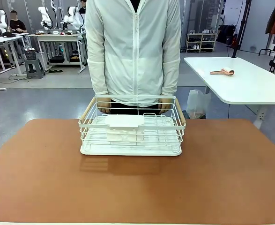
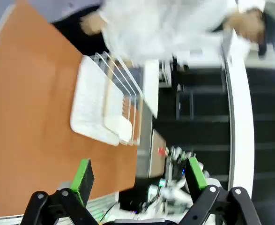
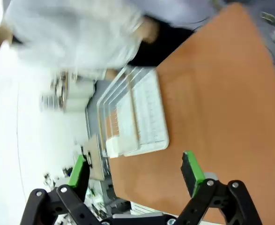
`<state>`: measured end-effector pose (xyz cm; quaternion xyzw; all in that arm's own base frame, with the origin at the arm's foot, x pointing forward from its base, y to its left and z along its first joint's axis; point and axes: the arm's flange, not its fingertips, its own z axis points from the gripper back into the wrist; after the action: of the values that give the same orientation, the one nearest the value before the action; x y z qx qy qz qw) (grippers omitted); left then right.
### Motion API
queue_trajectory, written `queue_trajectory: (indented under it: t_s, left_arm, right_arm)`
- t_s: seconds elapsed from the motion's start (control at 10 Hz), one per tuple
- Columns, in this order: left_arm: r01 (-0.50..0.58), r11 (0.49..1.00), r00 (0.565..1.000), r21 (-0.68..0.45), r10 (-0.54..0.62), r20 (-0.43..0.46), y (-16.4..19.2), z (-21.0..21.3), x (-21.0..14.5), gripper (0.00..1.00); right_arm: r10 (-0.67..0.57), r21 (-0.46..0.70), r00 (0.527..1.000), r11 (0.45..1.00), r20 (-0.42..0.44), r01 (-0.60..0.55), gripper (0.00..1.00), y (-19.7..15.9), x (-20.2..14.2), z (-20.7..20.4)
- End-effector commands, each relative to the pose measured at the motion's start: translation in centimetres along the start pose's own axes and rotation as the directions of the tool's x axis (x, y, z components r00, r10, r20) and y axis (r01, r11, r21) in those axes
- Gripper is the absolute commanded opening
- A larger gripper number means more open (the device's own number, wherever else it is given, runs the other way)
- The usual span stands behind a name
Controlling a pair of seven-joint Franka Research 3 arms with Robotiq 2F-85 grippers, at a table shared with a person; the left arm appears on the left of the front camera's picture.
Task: Clean the table.
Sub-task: Pick up the Lint Roller when the human hands it over.
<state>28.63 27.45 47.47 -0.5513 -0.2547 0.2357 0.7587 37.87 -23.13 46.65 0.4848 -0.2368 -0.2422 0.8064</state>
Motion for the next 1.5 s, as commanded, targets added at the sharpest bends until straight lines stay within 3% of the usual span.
queue_trajectory:
  t_s: [0.0, 0.1, 0.2, 1.4]
  left_arm:
    - [-0.147, 0.989, 0.985, 0.031, 0.143, 0.095, 0.9, -1.8, 0.2, 1.0]
    - [-0.113, 0.991, 0.992, 0.07, 0.109, 0.07, 1.2, -3.4, 0.6, 1.0]
    - [-0.089, 0.996, 0.994, 0.023, 0.087, 0.063, 2.2, 1.0, 0.3, 1.0]
    - [-0.089, 0.996, 0.994, 0.023, 0.087, 0.063, 2.2, 1.0, 0.3, 1.0]
  right_arm:
    - [-0.072, -0.007, 0.997, 0.997, -0.006, 0.072, 1.0, -2.3, -0.8, -2.7]
    - [0.0, 0.0, 1.0, 1.0, 0.0, 0.0, 1.0, 0.0, 0.0, 0.0]
    - [0.0, 0.0, 1.0, 1.0, 0.0, 0.0, 1.0, 0.0, 0.0, 0.0]
    - [0.0, 0.0, 1.0, 1.0, 0.0, 0.0, 1.0, 0.0, 0.0, 0.0]
